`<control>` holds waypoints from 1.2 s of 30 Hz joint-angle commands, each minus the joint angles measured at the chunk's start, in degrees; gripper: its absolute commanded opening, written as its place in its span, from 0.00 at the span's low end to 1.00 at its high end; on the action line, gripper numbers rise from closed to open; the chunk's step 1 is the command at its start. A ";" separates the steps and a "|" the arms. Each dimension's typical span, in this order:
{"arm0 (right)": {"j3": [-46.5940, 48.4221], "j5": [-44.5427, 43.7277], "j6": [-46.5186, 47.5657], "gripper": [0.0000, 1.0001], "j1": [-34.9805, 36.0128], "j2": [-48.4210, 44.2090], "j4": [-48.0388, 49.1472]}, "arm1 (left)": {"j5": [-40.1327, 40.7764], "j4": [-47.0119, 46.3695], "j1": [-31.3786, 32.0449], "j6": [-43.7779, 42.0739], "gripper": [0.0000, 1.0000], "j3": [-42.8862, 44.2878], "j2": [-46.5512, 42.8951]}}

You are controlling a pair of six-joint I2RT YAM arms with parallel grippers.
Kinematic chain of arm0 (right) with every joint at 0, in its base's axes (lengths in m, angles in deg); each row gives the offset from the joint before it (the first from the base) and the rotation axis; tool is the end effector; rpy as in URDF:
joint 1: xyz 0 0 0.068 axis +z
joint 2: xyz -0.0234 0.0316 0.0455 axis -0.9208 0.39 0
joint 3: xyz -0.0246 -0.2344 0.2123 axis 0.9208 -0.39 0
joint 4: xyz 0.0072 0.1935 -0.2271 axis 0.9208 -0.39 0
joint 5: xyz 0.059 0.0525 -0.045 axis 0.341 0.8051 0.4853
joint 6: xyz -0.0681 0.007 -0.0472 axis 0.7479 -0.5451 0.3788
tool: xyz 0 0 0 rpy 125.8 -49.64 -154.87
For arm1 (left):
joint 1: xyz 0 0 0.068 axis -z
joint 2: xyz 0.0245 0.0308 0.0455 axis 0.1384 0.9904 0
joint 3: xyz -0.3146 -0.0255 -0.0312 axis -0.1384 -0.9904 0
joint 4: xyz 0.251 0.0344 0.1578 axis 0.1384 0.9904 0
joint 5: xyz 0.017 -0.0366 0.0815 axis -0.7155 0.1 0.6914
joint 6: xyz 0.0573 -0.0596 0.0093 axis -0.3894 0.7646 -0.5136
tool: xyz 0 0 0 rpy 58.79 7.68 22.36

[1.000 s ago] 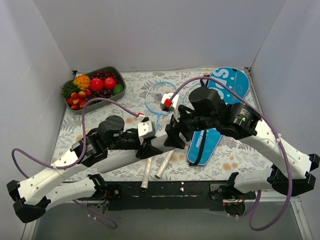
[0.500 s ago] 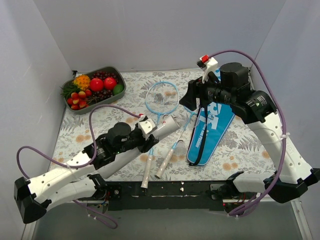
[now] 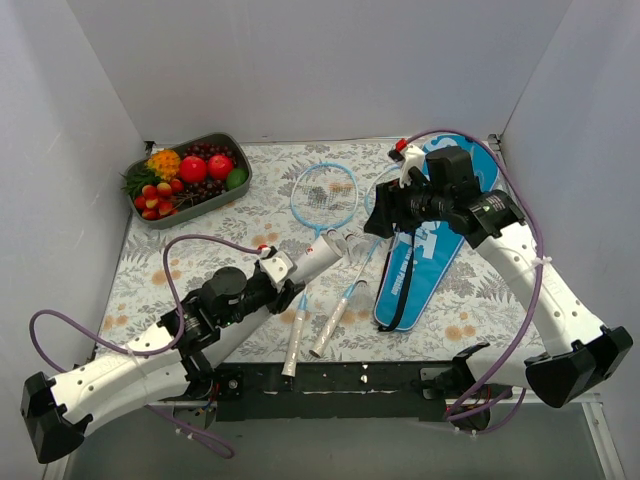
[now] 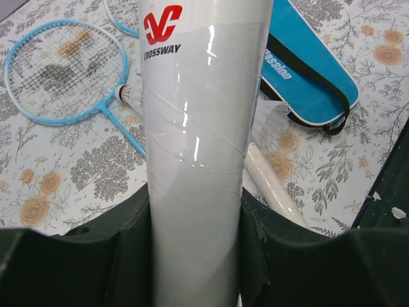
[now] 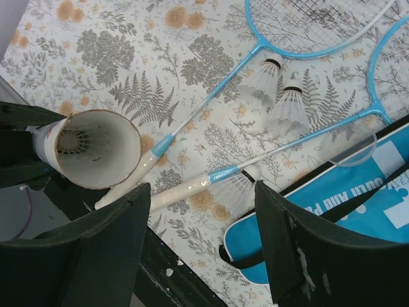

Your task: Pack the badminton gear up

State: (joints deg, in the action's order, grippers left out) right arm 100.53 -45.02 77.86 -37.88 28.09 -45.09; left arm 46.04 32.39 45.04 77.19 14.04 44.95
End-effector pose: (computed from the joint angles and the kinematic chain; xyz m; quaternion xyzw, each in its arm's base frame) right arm 0.2598 0.1725 0.4321 -0.2287 0.8420 0.2925 0.3913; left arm 0.1280 -0.1670 0.2762 0.1364 0.7924 -0.3965 0.4431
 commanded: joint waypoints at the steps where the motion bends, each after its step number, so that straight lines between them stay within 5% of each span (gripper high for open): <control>1: -2.38 -3.92 0.58 0.73 -1.48 -1.86 1.83 | 1.73 -5.61 -0.17 -0.30 0.00 -1.02 -0.84; 14: -11.10 -27.03 -6.27 0.61 -4.03 8.85 8.07 | -4.07 -10.37 -0.17 3.13 0.02 -1.02 -6.54; 36: -6.00 -36.80 -9.44 0.38 -4.03 28.91 8.42 | -6.35 -11.07 -0.17 3.92 0.01 -4.54 -12.87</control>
State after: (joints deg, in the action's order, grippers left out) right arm 91.78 -79.33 69.33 -41.86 55.96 -37.81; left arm 40.56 23.42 45.04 81.21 9.99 33.73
